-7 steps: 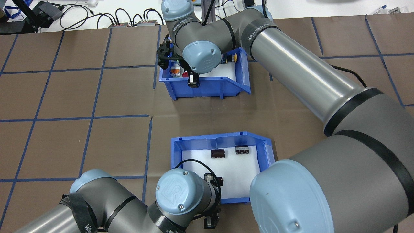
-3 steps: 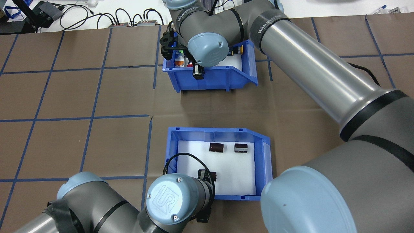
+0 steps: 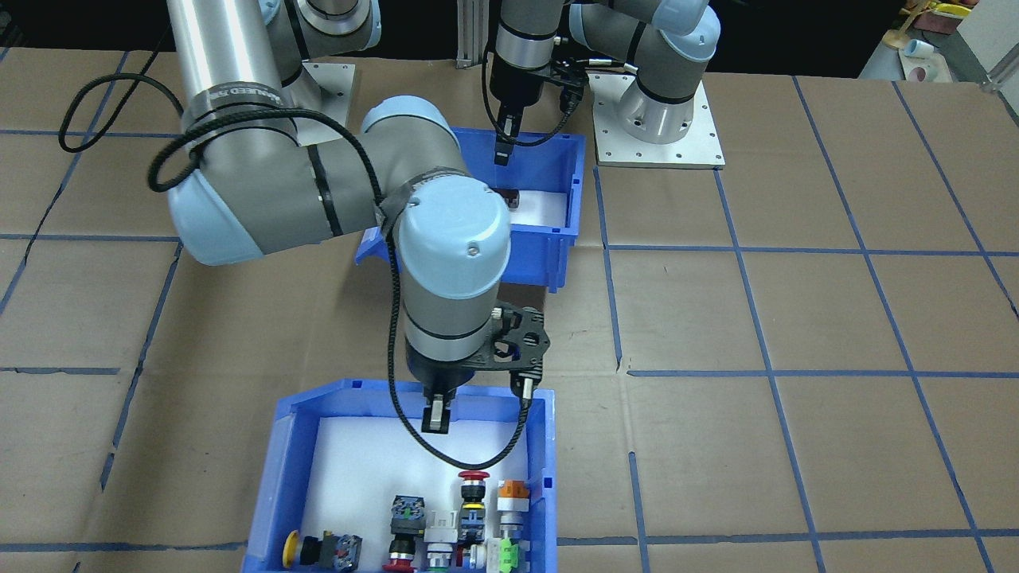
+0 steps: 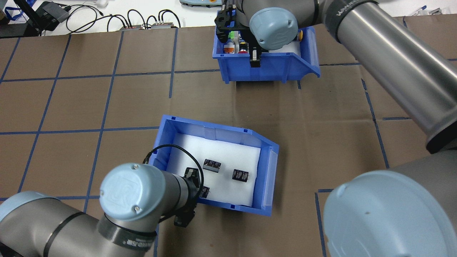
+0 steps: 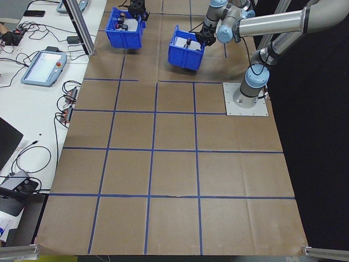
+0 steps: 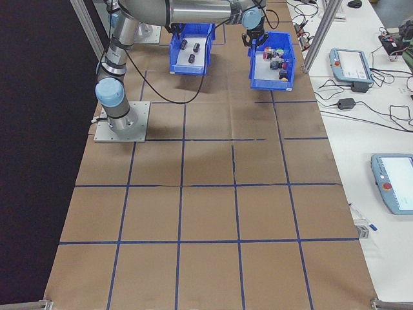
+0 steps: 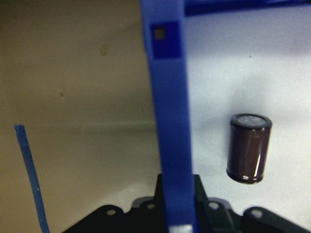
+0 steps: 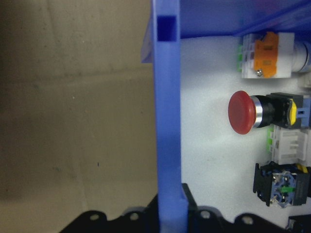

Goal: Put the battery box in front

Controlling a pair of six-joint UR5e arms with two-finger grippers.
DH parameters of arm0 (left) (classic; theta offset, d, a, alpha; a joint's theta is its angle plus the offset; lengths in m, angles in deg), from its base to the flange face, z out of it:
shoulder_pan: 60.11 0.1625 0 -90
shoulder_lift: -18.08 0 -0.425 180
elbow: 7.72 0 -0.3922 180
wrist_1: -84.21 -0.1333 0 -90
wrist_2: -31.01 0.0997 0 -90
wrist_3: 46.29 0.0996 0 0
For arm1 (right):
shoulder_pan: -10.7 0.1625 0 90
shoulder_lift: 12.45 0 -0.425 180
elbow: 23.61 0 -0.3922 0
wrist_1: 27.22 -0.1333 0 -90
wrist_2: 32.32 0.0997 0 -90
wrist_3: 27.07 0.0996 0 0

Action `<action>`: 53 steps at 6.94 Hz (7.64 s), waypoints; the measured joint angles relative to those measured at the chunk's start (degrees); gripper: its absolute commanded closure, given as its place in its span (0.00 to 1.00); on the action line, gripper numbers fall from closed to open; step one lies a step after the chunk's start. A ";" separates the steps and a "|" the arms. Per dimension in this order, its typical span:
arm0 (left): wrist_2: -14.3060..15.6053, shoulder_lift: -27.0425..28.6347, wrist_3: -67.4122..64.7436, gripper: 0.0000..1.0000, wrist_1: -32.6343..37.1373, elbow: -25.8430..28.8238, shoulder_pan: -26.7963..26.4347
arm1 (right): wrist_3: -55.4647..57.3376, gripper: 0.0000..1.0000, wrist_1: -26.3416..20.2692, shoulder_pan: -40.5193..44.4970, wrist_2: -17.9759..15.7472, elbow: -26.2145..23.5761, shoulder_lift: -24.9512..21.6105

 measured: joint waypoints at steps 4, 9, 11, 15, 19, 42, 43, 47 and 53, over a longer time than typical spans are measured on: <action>-9.45 8.56 16.40 1.00 0.22 8.24 19.37 | -16.47 0.93 1.29 -13.43 1.05 -15.32 -11.80; -12.16 31.73 14.89 1.00 -0.58 30.07 18.49 | -29.23 0.93 2.42 -22.67 1.23 -29.15 -23.27; -12.03 38.14 6.73 1.00 -1.22 36.55 13.64 | -32.19 0.93 3.67 -24.23 1.24 -36.74 -29.43; -11.33 45.66 -0.60 1.00 -1.38 43.82 8.62 | -33.81 0.93 5.63 -26.04 1.25 -48.36 -40.08; -7.32 46.18 -4.19 1.00 -0.87 44.13 6.69 | -31.21 0.93 5.85 -25.67 3.12 -57.28 -49.97; 2.06 22.87 100.18 0.01 32.10 46.76 18.78 | 11.63 0.92 22.60 15.32 4.86 -59.28 -38.56; 5.73 21.69 102.43 0.01 34.31 46.74 19.00 | 11.55 0.80 22.79 15.51 4.89 -59.28 -38.04; 7.95 19.44 109.34 0.01 36.90 46.74 19.13 | 12.05 0.00 22.38 15.60 5.29 -59.22 -37.47; 5.44 13.92 110.25 0.01 33.99 39.34 19.22 | 16.65 0.00 7.89 6.69 5.48 -49.19 -42.77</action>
